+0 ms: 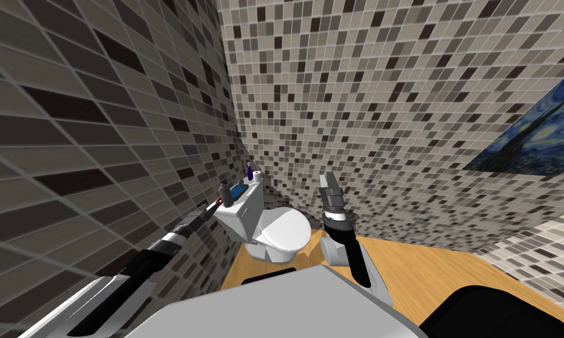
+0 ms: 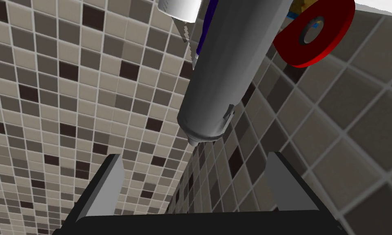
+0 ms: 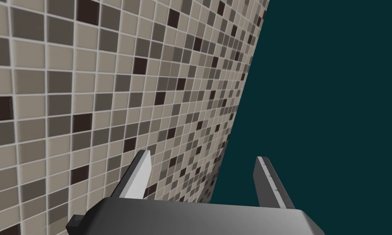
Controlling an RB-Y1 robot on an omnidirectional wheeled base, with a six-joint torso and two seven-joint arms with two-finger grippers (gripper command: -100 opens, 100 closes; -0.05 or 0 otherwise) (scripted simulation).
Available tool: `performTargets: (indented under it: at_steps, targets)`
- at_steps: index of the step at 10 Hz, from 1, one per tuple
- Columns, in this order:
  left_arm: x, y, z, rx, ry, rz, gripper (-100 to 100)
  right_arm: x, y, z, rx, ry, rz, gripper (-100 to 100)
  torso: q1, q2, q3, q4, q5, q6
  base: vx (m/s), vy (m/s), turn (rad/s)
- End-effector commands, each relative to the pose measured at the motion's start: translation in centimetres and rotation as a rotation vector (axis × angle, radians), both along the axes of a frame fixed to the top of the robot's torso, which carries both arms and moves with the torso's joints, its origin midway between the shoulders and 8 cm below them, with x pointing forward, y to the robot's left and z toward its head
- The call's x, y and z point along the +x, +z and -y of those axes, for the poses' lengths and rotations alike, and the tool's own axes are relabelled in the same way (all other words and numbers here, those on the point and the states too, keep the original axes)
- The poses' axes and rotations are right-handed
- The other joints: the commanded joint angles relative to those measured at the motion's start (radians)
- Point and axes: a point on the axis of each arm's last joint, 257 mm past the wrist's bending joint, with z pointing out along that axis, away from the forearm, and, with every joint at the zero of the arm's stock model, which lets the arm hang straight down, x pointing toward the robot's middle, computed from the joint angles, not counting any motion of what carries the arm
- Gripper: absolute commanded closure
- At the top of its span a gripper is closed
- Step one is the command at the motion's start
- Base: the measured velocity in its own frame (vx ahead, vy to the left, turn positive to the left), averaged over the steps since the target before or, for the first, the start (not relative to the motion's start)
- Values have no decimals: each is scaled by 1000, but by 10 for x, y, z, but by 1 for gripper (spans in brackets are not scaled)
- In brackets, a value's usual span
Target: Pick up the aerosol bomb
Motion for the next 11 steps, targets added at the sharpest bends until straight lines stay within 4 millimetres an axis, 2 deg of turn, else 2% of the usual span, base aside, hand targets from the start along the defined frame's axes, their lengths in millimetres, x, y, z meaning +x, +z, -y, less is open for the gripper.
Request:
performTargets:
  at_steps: [1, 3, 5, 6, 7, 9, 10, 11]
  targets:
    - [4, -8, -10, 58, 13, -25, -100, 0, 0, 0, 0, 0, 0, 0, 0, 0, 0, 0, 0, 0, 76, 20, -68]
    - [8, -16, -18, 126, 24, -48, -100, 0, 0, 0, 0, 0, 0, 0, -2, -2, -1, 0, 0, 0, 119, 0, -122]
    - [9, -15, -19, 124, 24, -46, -100, 0, 0, 0, 0, 0, 0, 0, -3, -7, -4, -2, -1, 0, 113, 9, -56]
    - [9, -15, -19, 126, 24, -46, 0, 0, 0, 0, 0, 0, 0, 0, -3, -2, -2, -1, -1, 0, 12, 2, 2]
    - [20, -21, -11, 111, 6, -41, -100, 0, 0, 0, 0, 0, 0, 0, -3, 1, 1, 0, -1, 0, -76, 9, 16]
    - [36, -20, -21, 113, 23, -33, -100, 0, 0, 0, 0, 0, 0, 0, -3, 9, 5, 2, -1, 0, -77, 7, 0]
    - [36, -26, -25, 114, 32, -45, -100, 0, 0, 0, 0, 0, 0, 0, -3, 8, 4, 2, -1, 0, -17, 0, -2]
    - [45, -28, -11, 100, 3, -35, -100, 0, 0, 0, 0, 0, 0, 0, -3, 6, 3, 1, -1, 0, -70, 11, 19]
